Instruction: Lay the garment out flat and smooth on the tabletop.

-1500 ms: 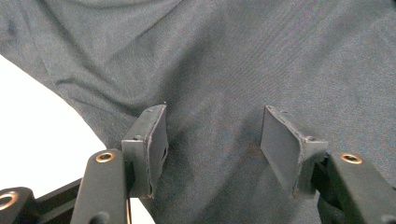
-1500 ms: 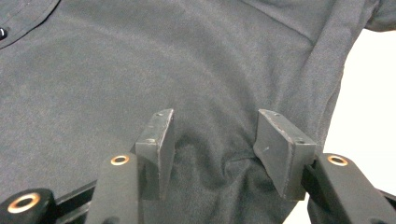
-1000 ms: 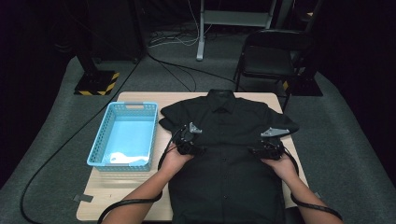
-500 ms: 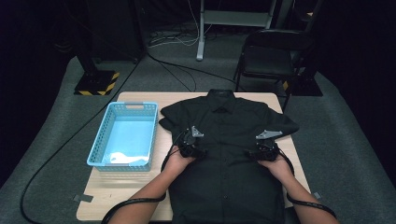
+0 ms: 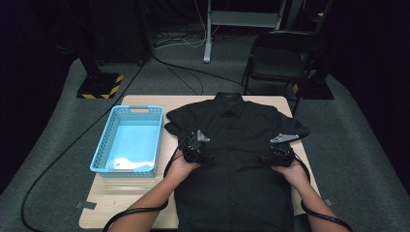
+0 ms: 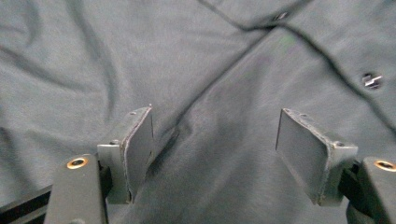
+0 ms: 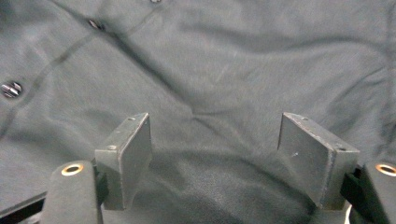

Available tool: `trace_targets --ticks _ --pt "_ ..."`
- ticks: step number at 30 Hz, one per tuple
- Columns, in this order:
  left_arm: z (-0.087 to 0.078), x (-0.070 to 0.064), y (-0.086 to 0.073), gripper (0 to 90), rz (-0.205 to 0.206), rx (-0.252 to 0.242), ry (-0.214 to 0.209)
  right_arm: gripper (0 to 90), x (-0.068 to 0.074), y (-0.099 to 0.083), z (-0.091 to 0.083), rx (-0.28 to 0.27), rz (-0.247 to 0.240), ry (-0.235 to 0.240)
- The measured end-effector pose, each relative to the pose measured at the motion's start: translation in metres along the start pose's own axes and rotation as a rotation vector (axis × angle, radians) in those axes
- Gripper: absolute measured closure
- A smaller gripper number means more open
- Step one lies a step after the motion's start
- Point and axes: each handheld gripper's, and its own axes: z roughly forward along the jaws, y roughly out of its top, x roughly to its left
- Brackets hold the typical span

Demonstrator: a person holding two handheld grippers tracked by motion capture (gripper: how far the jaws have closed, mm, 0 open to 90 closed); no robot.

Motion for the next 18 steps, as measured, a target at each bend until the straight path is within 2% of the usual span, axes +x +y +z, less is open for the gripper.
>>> trace_targets --ticks 5,11,14,16,18 --pt "-0.013 -0.003 -0.003 26.6 0.024 -0.011 0.001 25.0 0.0 0.002 -0.011 -0.04 0.008 0.003" --pt "-0.028 -0.003 -0.01 26.2 0.044 -0.023 0.022 24.7 0.0 0.001 -0.019 -0.038 0.009 -0.001" --pt "-0.036 -0.001 -0.016 26.0 0.034 -0.04 0.035 24.9 0.0 -0.004 -0.028 -0.035 0.009 -0.006" --pt "-0.04 0.0 -0.021 26.2 0.002 -0.06 0.035 24.9 -0.001 -0.009 -0.033 -0.038 0.018 -0.006" --pt "-0.041 0.0 -0.022 26.0 -0.008 -0.053 0.037 24.7 -0.001 -0.014 -0.038 -0.048 0.034 -0.003"
